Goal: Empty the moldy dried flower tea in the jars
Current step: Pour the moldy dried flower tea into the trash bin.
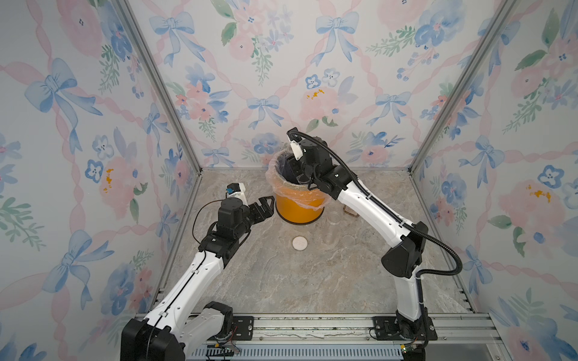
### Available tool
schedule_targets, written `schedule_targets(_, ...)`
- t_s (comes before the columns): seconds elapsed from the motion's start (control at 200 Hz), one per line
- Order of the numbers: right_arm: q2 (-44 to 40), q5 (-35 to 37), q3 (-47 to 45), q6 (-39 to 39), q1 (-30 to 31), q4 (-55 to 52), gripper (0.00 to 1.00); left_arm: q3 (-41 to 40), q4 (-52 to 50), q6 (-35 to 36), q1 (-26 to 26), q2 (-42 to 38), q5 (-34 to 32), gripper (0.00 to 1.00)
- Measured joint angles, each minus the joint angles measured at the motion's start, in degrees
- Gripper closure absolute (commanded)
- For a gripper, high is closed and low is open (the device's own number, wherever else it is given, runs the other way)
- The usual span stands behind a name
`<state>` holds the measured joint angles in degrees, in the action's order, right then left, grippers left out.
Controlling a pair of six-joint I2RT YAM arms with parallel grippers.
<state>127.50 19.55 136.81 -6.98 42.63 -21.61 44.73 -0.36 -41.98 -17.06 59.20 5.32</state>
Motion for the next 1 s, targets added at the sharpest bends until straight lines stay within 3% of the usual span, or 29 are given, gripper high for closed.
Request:
schedule_targets(0.19,-1.92,-6.27,-5.81,13.94,-8.63,3.17,0.54,0.0,0.02,0.0,0.0,0.0,0.0,0.02)
schedule_targets(0.29,-1.77,-2.91,-4.35,10.34,-9.42,1.86,0.5,0.0,0.02,0.0,0.0,0.0,0.0,0.02)
schedule_targets(0.46,-0.61,2.32,0.44,0.48,-1.97,2.47,0.54,0.0,0.02,-0.02,0.0,0.0,0.0,0.02)
schedule_targets(0.54,-0.85,0.26,-0.46,3.5,-1.03,3.5,0.58,0.0,0.02,-0.02,0.0,0.0,0.0,0.02)
schedule_targets(0.66,-1.51,-3.63,-3.91,10.51,-4.61,5.07,0.59,0.0,0.02,-0.02,0.0,0.0,0.0,0.02)
schedule_targets(0.86,-0.35,0.68,-0.52,5.25,-4.26,3.63,0.57,0.0,0.02,-0.02,0.0,-0.02,0.0,0.02)
schedule_targets(1.0,-0.98,-2.6,-1.2,10.43,-4.42,4.55,0.59,0.0,0.02,-0.04,0.0,-0.02,0.0,0.02)
